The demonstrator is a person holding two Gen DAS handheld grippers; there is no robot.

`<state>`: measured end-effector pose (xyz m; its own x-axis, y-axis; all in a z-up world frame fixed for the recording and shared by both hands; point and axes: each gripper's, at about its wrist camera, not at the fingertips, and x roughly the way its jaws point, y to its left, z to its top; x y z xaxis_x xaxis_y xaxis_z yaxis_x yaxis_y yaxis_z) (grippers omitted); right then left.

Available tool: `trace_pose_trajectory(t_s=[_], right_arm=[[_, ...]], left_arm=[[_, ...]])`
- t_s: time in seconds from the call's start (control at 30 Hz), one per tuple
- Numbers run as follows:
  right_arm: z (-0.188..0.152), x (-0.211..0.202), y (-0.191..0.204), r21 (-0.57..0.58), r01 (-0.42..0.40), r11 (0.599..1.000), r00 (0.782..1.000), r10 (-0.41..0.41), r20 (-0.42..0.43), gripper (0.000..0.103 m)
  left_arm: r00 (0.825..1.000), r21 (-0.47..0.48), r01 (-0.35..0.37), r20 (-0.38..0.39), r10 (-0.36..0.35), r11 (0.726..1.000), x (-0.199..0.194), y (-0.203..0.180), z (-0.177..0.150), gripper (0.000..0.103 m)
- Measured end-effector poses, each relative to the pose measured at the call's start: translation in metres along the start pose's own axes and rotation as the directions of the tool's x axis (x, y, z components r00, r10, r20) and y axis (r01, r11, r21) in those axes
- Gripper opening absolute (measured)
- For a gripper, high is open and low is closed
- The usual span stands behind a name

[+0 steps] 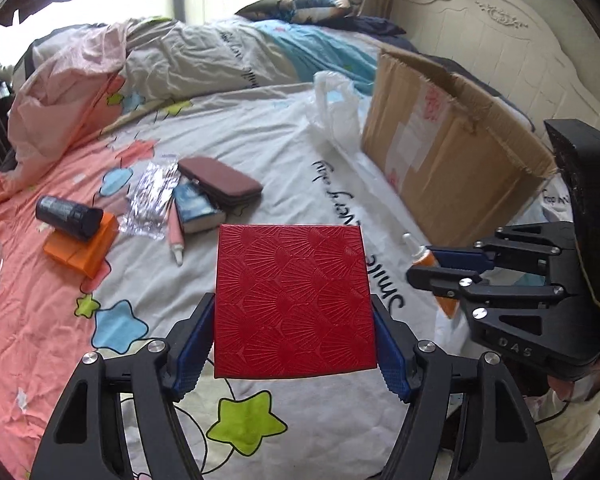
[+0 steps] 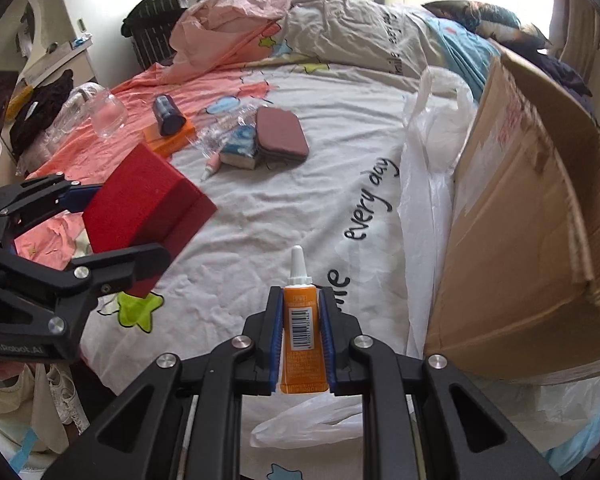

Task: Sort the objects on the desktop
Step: 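Carry the red box and orange tube toward the cardboard box with both tools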

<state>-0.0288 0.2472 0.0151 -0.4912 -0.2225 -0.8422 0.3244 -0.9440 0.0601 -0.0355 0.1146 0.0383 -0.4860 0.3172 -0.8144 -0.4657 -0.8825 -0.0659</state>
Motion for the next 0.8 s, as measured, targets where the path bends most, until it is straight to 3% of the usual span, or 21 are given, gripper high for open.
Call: trace_pose_trajectory(t_s=[0.13, 0.3, 0.53, 0.8], right_arm=[[0.004, -0.017, 0.006, -0.016, 0.024, 1.0, 0.999, -0.023, 0.037, 0.016], [0.01, -0.036, 0.001, -0.005, 0.024, 1.0, 0.997, -0.024, 0.079, 0.016], [0.019, -0.067, -0.016, 0.033, 0.021, 0.999, 0.99, -0.025, 0.141, 0.016], [0.019, -0.112, -0.031, 0.065, 0.037, 0.997, 0.969, -0.052, 0.24, 0.016]], left_arm=[[0.998, 0.036, -0.03, 0.047, 0.028, 0.999, -0.019, -0.013, 0.01, 0.073], [0.996, 0.088, -0.019, 0.09, 0.011, 0.996, -0.038, -0.029, 0.023, 0.073], [0.992, 0.085, 0.021, 0.119, -0.031, 0.996, -0.048, -0.042, 0.036, 0.073], [0.988, 0.123, 0.032, 0.149, -0.051, 0.992, -0.062, -0.059, 0.051, 0.073]])
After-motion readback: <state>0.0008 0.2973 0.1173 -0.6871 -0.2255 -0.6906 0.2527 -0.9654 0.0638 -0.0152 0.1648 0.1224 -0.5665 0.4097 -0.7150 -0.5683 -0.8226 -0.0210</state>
